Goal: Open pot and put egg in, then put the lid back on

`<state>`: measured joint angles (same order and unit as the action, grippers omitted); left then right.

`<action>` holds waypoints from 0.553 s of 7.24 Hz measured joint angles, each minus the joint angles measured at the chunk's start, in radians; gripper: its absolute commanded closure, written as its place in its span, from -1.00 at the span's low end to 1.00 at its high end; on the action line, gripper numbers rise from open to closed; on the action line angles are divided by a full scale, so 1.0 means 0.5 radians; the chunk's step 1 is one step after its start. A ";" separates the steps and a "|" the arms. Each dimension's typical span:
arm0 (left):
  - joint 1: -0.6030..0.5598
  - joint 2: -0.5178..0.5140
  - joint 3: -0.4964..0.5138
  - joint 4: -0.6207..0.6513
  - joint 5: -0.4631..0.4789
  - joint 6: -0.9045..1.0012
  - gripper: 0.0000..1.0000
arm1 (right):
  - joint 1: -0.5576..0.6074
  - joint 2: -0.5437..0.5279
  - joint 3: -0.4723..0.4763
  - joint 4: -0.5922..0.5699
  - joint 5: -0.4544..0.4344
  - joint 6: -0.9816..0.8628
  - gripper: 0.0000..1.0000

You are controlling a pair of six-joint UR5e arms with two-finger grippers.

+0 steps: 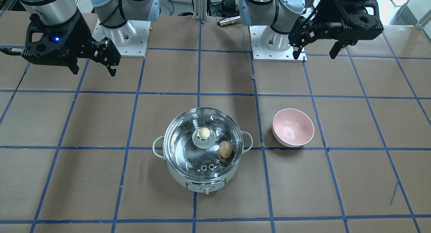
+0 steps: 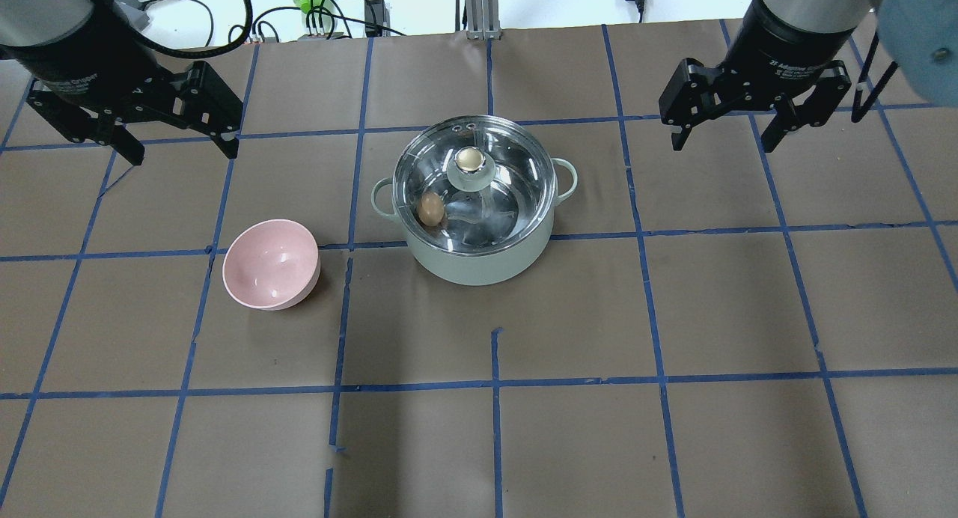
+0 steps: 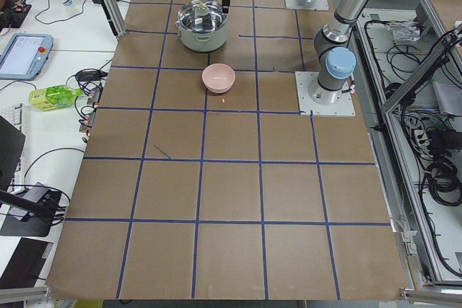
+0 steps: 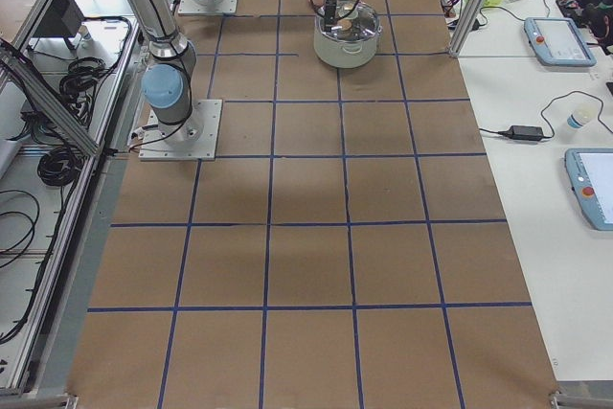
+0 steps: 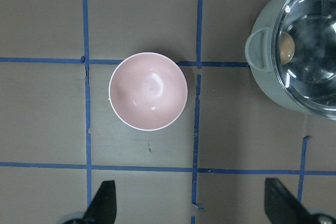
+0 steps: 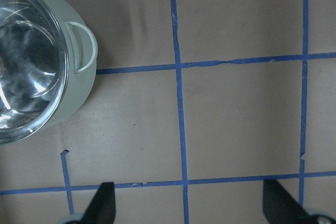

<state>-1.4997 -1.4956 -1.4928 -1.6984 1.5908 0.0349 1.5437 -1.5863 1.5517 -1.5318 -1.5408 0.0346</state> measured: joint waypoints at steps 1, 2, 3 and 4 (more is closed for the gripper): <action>0.000 0.000 0.001 -0.001 0.000 -0.002 -1.00 | 0.009 -0.012 -0.005 -0.017 0.007 0.003 -0.99; -0.003 0.000 -0.002 -0.002 0.000 -0.005 -1.00 | 0.024 -0.016 -0.028 -0.036 0.012 0.006 -0.99; -0.003 -0.001 -0.001 -0.002 -0.002 -0.010 -1.00 | 0.037 -0.011 -0.053 -0.046 0.013 0.008 -0.99; 0.000 -0.002 0.000 -0.001 -0.004 -0.016 -1.00 | 0.042 -0.005 -0.067 -0.051 0.013 0.008 -0.99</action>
<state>-1.4998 -1.4965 -1.4927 -1.6990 1.5886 0.0268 1.5648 -1.5889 1.5181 -1.5572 -1.5340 0.0386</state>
